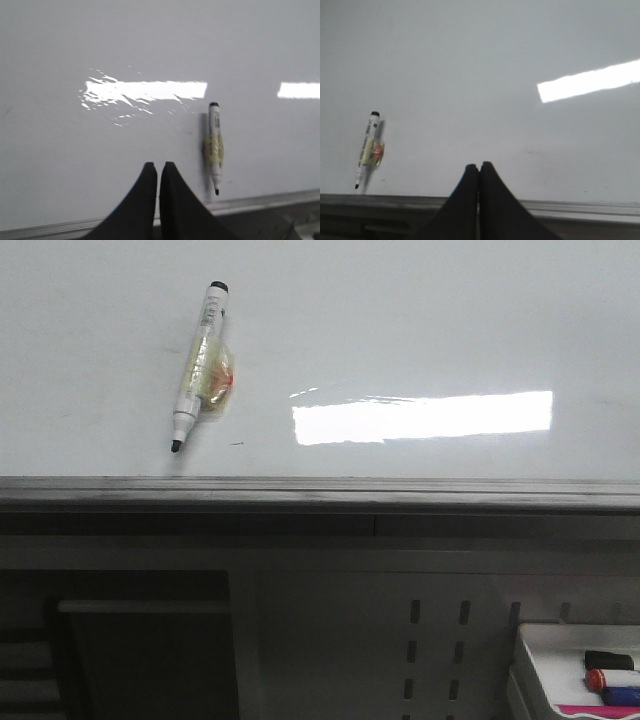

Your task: Write number 4 on whiteboard

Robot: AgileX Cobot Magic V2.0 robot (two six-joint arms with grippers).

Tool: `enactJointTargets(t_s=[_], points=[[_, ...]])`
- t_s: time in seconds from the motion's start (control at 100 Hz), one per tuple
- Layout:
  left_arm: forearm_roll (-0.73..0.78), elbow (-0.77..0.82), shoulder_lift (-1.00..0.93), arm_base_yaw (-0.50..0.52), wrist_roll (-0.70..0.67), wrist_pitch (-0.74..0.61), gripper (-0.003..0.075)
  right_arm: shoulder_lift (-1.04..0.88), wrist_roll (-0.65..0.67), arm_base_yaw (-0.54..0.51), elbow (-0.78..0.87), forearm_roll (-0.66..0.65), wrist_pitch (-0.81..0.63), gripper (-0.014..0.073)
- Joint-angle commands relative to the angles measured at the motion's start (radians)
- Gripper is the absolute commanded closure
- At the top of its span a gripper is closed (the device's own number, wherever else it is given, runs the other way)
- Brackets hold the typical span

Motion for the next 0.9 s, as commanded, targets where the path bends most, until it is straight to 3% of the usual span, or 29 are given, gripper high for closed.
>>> enactJointTargets(t_s=[0.0,0.11,0.18,0.23,0.35,0.4,0.46,0.53,0.66,0.78,0.89], points=[[0.064,-0.053,0.063,-0.068,0.009,-0.041,0.0740,-0.004,-0.035,0.015,-0.033,-0.001,-0.026,0.0636],[0.018,-0.057,0.129,-0.113,0.008,-0.106,0.0736,-0.003,-0.050,0.037,-0.048,-0.008,0.011,0.0636],[0.018,-0.067,0.189,-0.124,0.008,-0.097,0.0686,-0.001,-0.120,0.045,-0.075,-0.008,0.053,0.0616],[0.036,-0.082,0.239,-0.134,0.009,-0.062,0.0593,0.013,-0.150,0.047,-0.098,-0.008,0.076,0.0570],[0.052,-0.115,0.359,-0.199,0.009,-0.064,0.0248,0.086,-0.158,0.047,-0.154,-0.008,0.105,0.0376],[0.075,-0.135,0.414,-0.236,0.009,-0.061,0.0170,0.138,-0.158,0.047,-0.178,-0.008,0.117,0.0290],[0.089,-0.164,0.487,-0.274,0.009,-0.061,0.0169,0.197,-0.158,0.047,-0.213,-0.008,0.141,0.0204],[0.102,-0.193,0.572,-0.316,0.009,-0.073,0.0217,0.268,-0.158,0.052,-0.253,-0.008,0.157,0.0166],[0.062,-0.242,0.720,-0.352,0.009,-0.143,0.0281,0.355,-0.158,0.074,-0.318,-0.008,0.125,0.0167],[-0.053,-0.298,0.844,-0.357,0.009,-0.168,0.0282,0.421,-0.158,0.074,-0.355,-0.008,0.115,0.0167],[-0.063,-0.351,0.940,-0.357,0.009,-0.166,0.0282,0.456,-0.158,0.074,-0.359,-0.008,0.111,0.0167]])
